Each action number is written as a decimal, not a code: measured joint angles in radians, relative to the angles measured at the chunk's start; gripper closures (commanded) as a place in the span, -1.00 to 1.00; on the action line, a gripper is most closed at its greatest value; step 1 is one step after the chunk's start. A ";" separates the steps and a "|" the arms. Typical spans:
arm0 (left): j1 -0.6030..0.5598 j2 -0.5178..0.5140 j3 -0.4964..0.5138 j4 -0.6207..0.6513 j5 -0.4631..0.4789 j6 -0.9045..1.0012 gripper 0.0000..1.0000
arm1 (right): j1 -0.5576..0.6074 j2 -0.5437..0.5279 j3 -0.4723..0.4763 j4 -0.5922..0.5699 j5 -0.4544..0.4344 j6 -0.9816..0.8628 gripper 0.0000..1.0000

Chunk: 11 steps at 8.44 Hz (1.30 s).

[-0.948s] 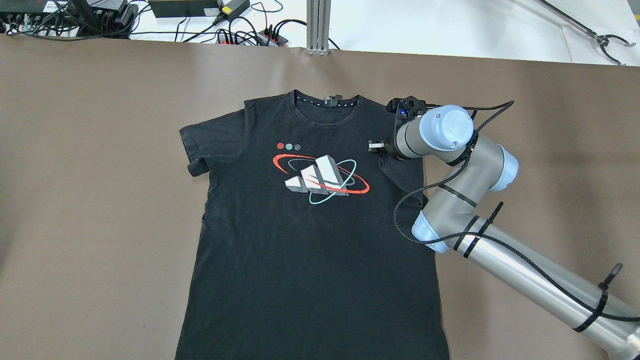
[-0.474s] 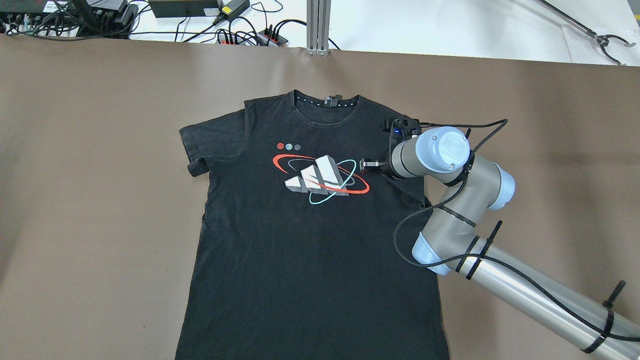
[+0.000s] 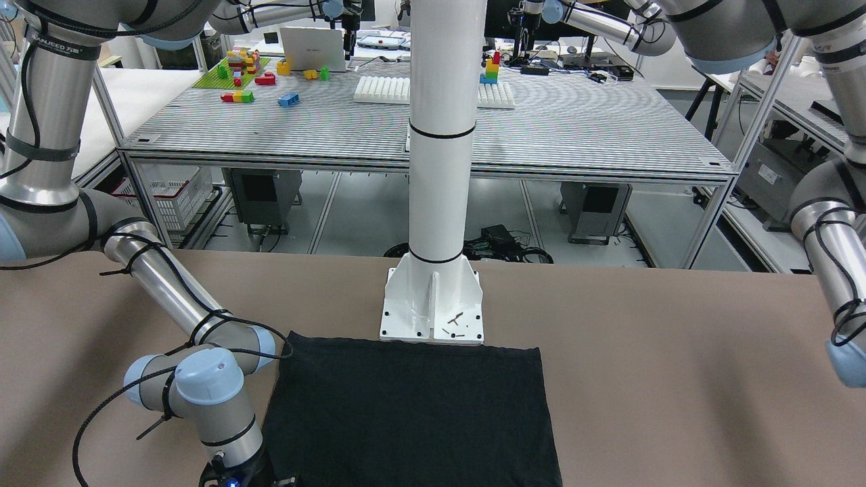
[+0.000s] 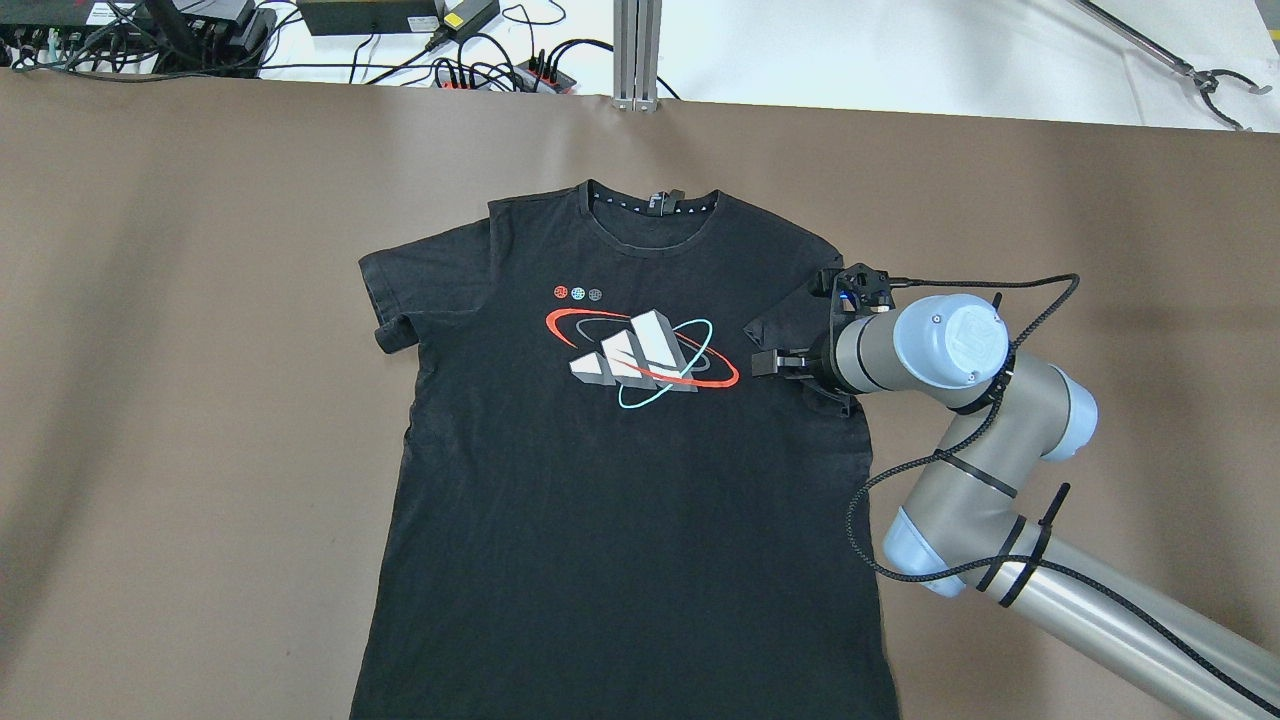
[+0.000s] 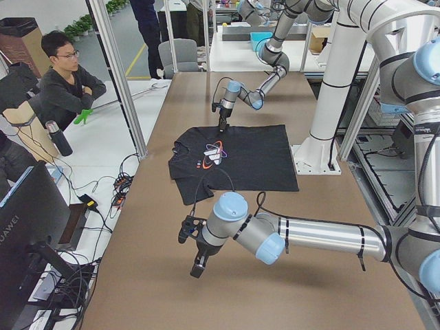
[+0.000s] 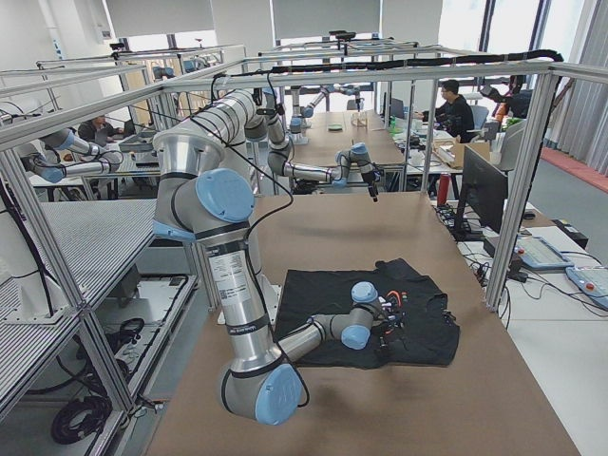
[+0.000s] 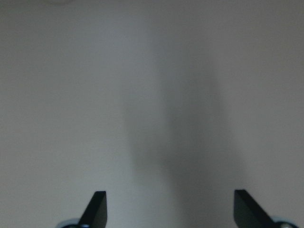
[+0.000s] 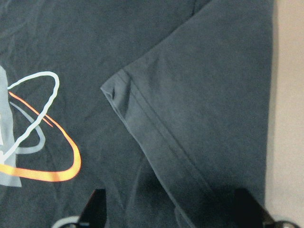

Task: Fold clothes
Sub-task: 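Lower the right gripper along the shirt's side toward the sleeve, then move the left gripper in toward the shirt's far shoulder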

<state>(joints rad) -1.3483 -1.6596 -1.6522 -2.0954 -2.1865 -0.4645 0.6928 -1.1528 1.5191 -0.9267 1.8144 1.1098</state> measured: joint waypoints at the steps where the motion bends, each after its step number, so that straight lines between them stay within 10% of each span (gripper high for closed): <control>1: 0.016 -0.019 0.002 0.001 -0.001 -0.030 -0.88 | -0.009 -0.027 0.021 0.003 -0.003 0.019 -0.90; 7: 0.165 -0.317 0.237 -0.005 0.047 -0.254 -0.63 | -0.024 -0.311 0.322 -0.008 0.012 0.052 -0.90; 11: 0.284 -0.490 0.436 -0.025 0.050 -0.304 -0.38 | -0.026 -0.338 0.364 -0.012 0.018 0.063 -0.90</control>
<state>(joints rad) -1.0645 -2.1496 -1.2162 -2.1204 -2.1367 -0.7684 0.6667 -1.4912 1.8834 -0.9388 1.8327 1.1730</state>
